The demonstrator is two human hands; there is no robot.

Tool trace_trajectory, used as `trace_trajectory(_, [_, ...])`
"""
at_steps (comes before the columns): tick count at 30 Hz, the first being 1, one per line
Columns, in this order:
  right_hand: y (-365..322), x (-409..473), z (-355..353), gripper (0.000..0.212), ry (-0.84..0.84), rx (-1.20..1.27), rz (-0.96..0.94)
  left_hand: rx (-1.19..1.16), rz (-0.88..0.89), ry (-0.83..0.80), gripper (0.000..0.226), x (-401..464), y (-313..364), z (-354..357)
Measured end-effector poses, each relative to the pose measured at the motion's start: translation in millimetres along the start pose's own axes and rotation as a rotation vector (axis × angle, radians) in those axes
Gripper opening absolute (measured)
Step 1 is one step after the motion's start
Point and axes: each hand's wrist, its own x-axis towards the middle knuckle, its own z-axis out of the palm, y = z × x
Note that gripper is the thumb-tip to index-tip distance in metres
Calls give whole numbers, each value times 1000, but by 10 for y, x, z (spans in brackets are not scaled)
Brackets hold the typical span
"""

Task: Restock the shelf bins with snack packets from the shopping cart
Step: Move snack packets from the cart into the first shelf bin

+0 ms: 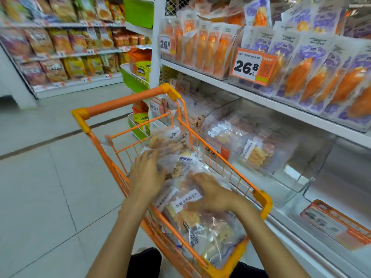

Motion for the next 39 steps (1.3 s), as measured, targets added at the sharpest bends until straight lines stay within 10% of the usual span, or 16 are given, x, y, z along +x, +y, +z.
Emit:
trace_trajectory(7, [77,-67,0,59,-49,-159,27,155,127,-80,56,19,-81,-18])
trace_trajectory(14, [216,-93,-245,25,144,534,-68,-260,151,46,32,-30,74,-96])
trace_trajectory(22, [87,-238,-345,32,239,803,-149,-511,257,-644,70,-71,140,-119])
trace_trajectory(31, [42,-209,-344,17,676,384,21,-653,-34,-93,30,16,192,-108])
trace_trajectory(36, [186,-344,-266,39,-225,35,299,-834,-180,-112,34,60,191,-147])
trace_trajectory(39, [104,-324,-155,61,-265,-149,400,-862,-155,-129,46,29,180,-160])
